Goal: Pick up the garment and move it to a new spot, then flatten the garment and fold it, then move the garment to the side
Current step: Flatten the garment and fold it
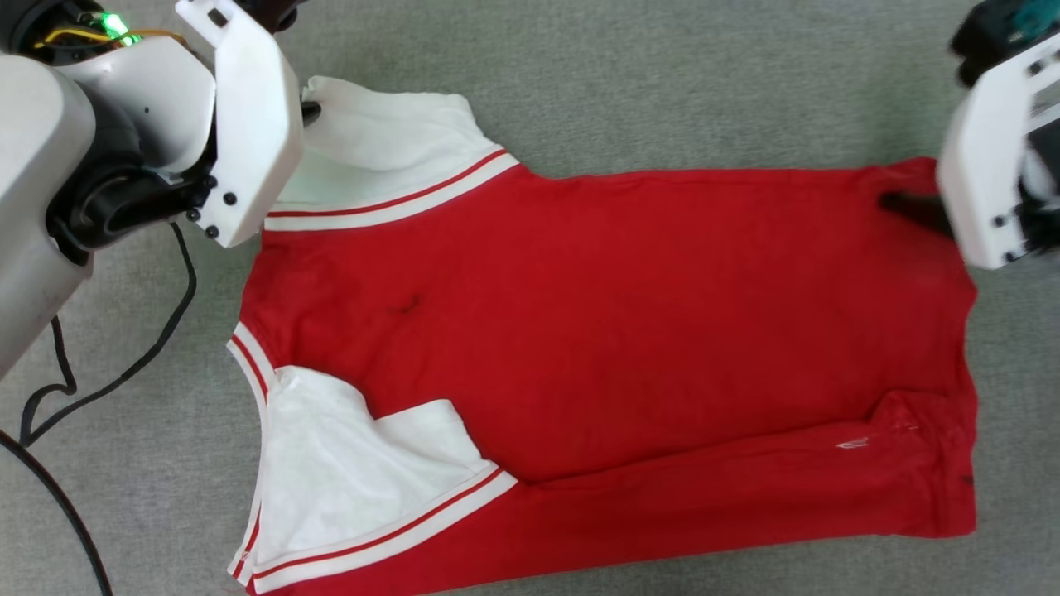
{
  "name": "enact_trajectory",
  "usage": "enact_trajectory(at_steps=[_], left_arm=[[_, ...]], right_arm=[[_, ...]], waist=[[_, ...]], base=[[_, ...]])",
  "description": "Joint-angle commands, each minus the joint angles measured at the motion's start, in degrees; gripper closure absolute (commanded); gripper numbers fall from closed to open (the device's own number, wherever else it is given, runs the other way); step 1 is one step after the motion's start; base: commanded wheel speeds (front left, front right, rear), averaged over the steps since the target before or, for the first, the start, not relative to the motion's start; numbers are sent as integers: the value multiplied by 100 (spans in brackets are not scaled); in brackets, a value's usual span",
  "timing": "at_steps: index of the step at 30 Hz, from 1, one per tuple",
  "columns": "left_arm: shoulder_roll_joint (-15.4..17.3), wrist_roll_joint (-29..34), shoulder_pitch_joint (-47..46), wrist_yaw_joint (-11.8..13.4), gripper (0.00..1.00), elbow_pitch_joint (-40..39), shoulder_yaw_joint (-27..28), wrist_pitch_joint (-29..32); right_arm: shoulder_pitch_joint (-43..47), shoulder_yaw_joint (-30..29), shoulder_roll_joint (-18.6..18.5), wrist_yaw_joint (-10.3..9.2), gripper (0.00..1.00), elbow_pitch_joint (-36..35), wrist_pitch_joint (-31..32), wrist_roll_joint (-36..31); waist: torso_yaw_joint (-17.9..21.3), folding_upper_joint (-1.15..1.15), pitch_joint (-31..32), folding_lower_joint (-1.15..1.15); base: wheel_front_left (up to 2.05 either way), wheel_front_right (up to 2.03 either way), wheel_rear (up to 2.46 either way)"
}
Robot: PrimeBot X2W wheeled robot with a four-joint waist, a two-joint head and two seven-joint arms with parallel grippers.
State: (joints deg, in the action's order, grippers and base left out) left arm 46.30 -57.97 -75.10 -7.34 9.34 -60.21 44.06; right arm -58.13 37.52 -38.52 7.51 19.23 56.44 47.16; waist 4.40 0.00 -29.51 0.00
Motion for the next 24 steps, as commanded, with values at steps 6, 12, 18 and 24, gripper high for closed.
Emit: enact_trajectory(at_steps=[6, 12, 18, 24], left_arm=[[17, 14, -107, -9, 100, -94, -138, -109], [147, -49, -2, -9, 100, -33, -203, -309], [225, -8, 175, -10, 100, -77, -307, -572], [568, -115, 765, 48, 100, -578, -455, -932]], right_arm=[[525, 669, 375, -2, 0, 578, -49, 138], [394, 763, 322, 4, 100, 622, -601, 350], [215, 699, 156, -3, 100, 536, -1194, 534], [641, 1037, -290, -3, 100, 81, -1963, 847]], waist=[[-95, 0, -116, 0], [-35, 0, 104, 0], [-35, 0, 536, 0], [-59, 0, 1245, 0]], base=[[0, 0, 0], [0, 0, 0], [0, 0, 0], [0, 0, 0]])
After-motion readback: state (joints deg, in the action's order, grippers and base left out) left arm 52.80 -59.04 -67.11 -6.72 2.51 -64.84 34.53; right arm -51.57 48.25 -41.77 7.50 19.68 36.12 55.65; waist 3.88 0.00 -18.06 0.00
